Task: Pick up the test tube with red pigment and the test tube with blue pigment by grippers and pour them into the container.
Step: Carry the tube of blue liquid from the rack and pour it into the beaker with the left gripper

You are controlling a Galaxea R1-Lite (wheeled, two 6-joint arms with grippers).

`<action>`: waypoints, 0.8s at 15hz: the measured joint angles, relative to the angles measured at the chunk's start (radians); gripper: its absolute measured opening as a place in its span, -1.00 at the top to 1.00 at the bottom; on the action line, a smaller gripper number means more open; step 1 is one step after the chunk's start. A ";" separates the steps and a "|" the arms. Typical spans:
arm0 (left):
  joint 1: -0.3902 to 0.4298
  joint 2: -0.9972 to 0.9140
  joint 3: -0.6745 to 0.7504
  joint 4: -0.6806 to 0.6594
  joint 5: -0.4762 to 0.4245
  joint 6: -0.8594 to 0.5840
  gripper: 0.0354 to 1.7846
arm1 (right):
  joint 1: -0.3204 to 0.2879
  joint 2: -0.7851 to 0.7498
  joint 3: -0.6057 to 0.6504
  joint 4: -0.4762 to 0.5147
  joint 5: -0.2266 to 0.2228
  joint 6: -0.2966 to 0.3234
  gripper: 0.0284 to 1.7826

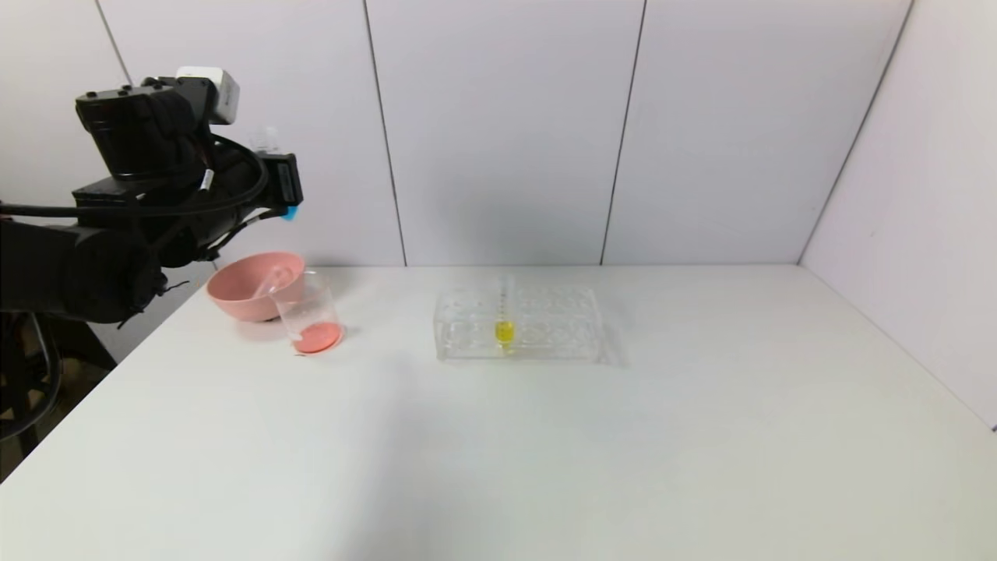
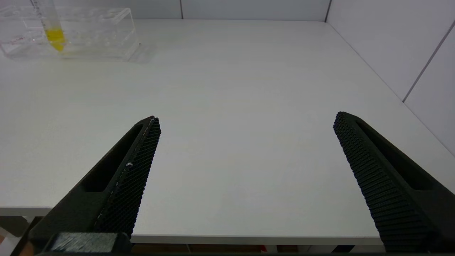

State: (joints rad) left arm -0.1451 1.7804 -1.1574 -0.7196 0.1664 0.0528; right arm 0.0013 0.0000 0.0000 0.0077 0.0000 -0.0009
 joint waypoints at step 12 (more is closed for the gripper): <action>0.234 0.066 -0.005 -0.018 -0.151 -0.001 0.52 | 0.000 0.000 0.000 0.000 0.000 0.000 -0.99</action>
State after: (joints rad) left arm 0.0894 1.8468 -1.1623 -0.7379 0.0157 0.0515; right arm 0.0013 0.0000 0.0000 0.0077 0.0000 -0.0013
